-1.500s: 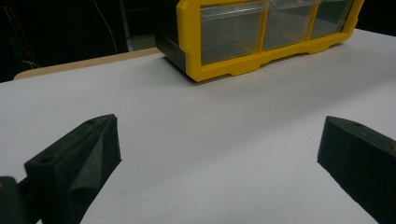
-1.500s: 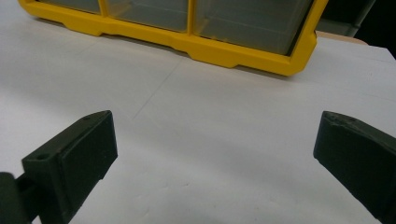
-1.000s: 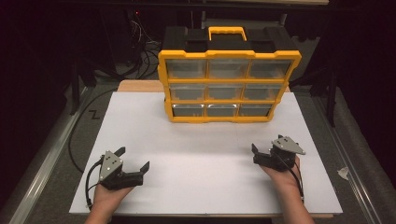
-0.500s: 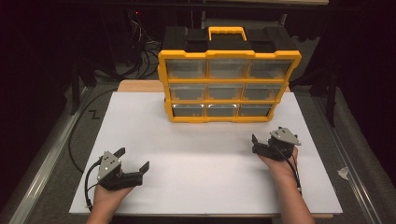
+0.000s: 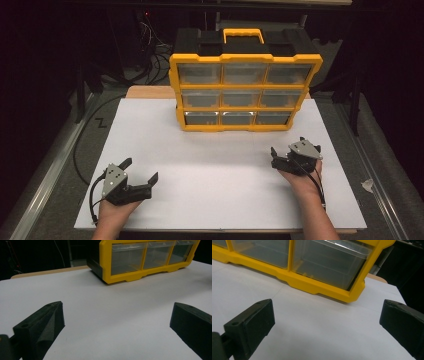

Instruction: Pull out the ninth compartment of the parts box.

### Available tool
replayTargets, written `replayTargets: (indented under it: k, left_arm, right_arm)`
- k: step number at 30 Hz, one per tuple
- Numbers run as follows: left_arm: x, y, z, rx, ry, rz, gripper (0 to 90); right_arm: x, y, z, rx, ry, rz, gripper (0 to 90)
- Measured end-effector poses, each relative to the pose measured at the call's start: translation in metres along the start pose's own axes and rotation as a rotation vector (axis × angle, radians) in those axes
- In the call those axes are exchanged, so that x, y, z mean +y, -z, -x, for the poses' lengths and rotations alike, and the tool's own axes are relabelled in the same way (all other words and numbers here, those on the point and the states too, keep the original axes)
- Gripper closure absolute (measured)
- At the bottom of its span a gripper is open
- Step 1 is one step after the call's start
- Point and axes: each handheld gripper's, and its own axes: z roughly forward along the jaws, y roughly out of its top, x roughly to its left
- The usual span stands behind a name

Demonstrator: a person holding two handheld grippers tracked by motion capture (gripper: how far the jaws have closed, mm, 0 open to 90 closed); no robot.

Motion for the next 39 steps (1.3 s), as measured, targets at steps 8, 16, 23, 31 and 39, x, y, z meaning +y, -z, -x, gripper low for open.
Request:
replayTargets:
  k: [8, 16, 23, 31, 39]
  left_arm:
    - [0.001, 0.000, 0.003, -0.026, -0.003, -0.011, 0.3]
    - [0.000, 0.001, 0.004, -0.021, -0.013, -0.004, 0.2]
    - [0.000, 0.000, 0.004, -0.021, -0.017, -0.004, 0.3]
    - [0.000, -0.001, 0.005, -0.029, -0.022, -0.011, 0.2]
    - [0.000, 0.000, 0.005, -0.024, -0.026, -0.007, 0.3]
  right_arm:
    - [-0.009, 0.011, 0.004, -0.014, 0.040, -0.012, 1.2]
    - [-0.011, 0.014, 0.005, -0.034, 0.088, -0.011, 1.2]
    - [-0.009, 0.015, -0.003, -0.032, 0.175, -0.019, 1.0]
    - [-0.006, 0.016, -0.013, -0.022, 0.283, -0.033, 1.0]
    - [-0.005, 0.017, -0.026, -0.045, 0.405, -0.029, 1.1]
